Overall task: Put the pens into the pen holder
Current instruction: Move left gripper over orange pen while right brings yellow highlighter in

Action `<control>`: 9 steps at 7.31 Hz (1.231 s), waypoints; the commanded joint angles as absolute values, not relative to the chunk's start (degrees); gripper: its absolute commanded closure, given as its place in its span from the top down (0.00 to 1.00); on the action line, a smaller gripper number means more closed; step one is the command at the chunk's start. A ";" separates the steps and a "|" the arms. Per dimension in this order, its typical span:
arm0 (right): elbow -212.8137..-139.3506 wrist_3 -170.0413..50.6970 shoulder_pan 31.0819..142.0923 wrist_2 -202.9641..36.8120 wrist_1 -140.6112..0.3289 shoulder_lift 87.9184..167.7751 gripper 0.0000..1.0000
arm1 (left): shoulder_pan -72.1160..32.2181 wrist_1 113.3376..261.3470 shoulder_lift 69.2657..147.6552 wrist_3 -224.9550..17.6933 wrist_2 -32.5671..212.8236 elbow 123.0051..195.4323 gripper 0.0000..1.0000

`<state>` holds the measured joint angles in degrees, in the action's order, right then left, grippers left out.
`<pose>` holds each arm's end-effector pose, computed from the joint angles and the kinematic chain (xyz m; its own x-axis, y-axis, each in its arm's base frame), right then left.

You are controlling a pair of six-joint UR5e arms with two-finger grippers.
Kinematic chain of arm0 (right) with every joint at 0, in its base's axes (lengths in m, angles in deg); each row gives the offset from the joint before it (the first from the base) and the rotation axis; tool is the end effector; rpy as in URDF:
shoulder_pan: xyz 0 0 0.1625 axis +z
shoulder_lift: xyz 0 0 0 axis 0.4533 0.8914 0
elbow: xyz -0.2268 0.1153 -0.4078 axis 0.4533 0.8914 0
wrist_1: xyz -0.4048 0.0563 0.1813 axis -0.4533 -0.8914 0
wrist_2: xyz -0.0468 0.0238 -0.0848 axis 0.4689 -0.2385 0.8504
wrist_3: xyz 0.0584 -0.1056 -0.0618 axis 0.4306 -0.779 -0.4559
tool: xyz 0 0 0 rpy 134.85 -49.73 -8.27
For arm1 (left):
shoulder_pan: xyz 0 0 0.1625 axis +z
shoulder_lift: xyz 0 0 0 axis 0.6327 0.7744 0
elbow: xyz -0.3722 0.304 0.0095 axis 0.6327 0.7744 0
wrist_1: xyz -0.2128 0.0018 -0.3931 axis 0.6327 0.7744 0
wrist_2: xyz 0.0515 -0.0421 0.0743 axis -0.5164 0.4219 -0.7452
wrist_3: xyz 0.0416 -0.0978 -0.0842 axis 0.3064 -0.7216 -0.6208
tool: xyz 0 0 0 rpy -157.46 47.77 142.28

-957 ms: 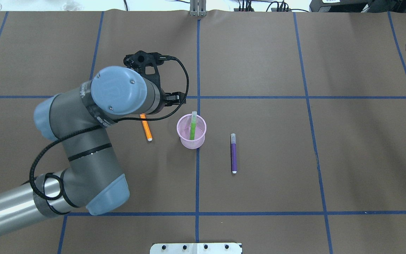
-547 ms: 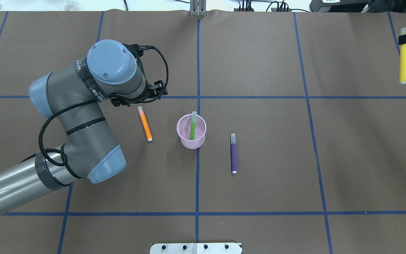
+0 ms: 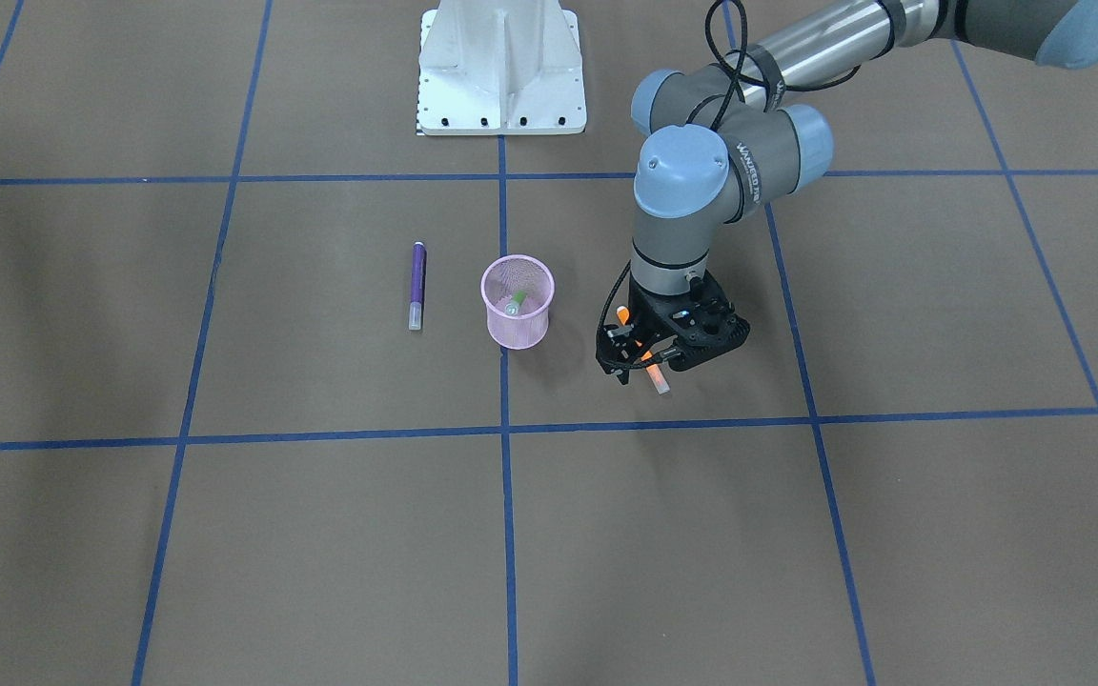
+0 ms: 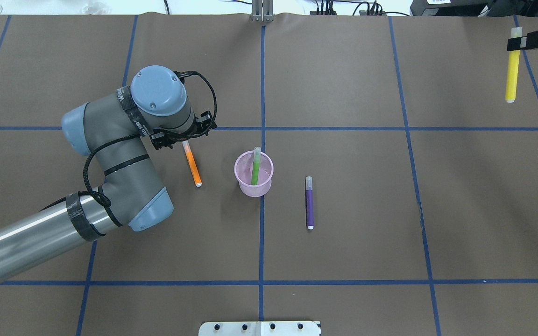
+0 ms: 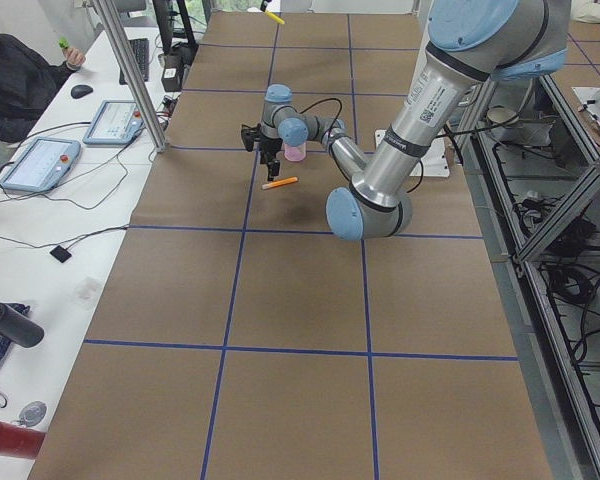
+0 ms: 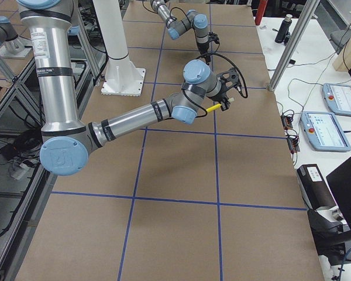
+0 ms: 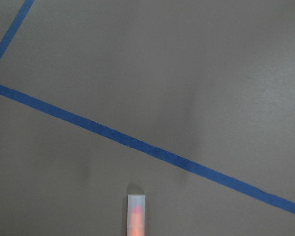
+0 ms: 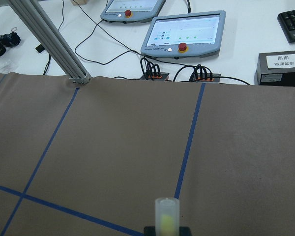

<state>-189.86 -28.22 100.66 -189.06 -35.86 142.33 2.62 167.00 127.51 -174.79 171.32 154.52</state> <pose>-0.1154 -0.5660 0.4207 0.4600 -0.2815 0.8421 -0.3661 0.8039 0.4687 0.5898 -0.5676 0.3285 0.6389 -0.3879 -0.6644 0.4217 0.8989 -0.1193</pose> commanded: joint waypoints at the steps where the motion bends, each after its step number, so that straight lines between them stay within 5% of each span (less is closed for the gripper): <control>1: -190.22 -22.94 96.50 -182.69 -31.56 141.89 0.00 | 2.86 168.52 127.63 -174.68 172.48 152.37 0.95; 9: -193.48 -6.39 74.97 -155.45 -23.98 139.95 0.00 | 3.83 170.46 127.19 -174.51 172.57 151.39 0.86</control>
